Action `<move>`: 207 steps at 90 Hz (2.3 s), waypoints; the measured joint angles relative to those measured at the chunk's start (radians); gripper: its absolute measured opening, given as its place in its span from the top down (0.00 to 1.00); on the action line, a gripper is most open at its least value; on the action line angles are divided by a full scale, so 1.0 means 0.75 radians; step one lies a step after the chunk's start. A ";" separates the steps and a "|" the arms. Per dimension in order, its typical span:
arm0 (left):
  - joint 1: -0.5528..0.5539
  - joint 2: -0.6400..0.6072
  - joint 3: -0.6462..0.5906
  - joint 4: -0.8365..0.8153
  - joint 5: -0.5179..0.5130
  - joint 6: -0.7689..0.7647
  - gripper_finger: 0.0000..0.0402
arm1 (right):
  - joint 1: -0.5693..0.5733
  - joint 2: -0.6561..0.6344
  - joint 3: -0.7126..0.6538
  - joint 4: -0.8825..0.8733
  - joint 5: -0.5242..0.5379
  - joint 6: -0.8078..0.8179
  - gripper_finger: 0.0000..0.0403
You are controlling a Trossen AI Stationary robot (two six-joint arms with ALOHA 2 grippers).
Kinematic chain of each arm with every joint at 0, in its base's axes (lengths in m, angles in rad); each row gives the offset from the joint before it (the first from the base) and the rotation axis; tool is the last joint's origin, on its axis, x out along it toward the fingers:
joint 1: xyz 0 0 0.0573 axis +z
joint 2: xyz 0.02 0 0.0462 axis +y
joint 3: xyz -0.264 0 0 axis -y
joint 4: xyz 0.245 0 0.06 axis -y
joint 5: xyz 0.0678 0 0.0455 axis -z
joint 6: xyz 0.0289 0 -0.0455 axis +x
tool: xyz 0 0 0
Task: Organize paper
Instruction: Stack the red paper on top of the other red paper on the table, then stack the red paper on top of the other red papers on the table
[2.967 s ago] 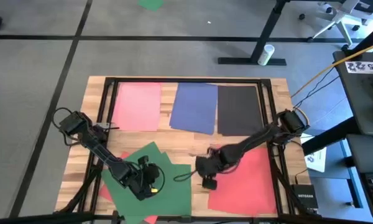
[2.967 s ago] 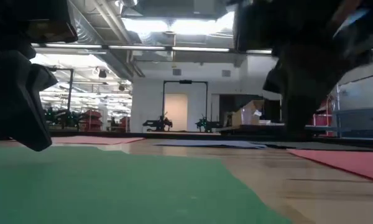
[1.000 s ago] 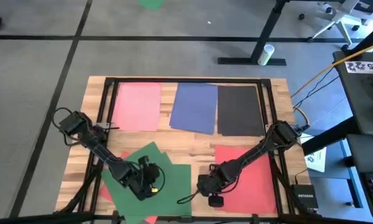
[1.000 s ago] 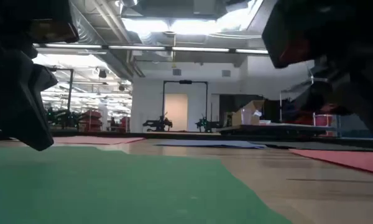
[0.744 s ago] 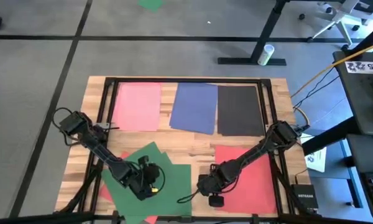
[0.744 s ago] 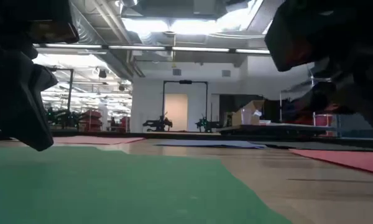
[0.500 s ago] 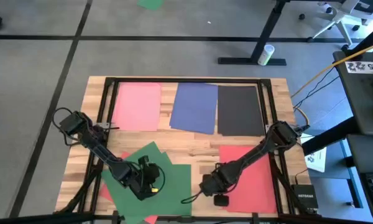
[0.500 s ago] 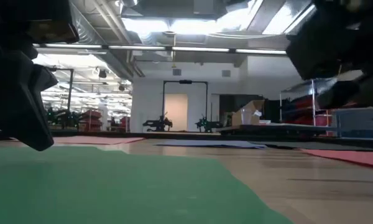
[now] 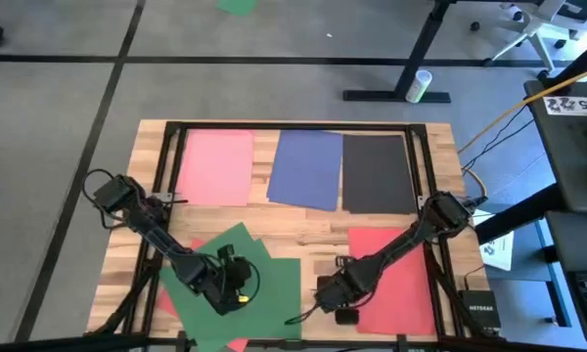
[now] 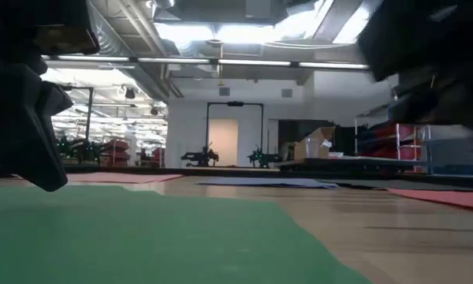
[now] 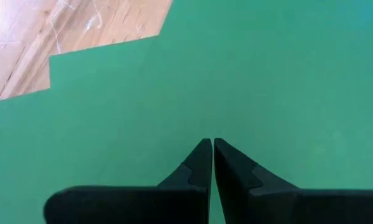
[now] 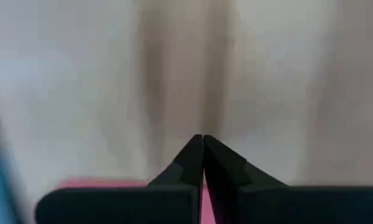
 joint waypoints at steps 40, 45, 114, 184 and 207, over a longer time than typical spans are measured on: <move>-0.004 0.000 0.000 -0.005 0.000 0.000 1.00 | -0.224 -0.005 -0.054 -0.137 0.153 -0.197 1.00; -0.008 0.000 0.000 -0.006 0.000 -0.001 1.00 | -0.222 -0.006 -0.071 -0.139 0.141 -0.193 1.00; -0.014 0.000 0.000 -0.005 -0.001 -0.013 1.00 | -0.155 -0.003 -0.102 -0.320 0.074 -0.052 1.00; -0.014 0.000 0.000 -0.002 -0.001 0.001 1.00 | -0.147 -0.087 -0.105 -0.192 0.091 0.013 1.00; -0.014 -0.004 0.000 0.009 0.000 0.053 1.00 | -0.145 -0.104 -0.104 -0.095 0.102 0.013 1.00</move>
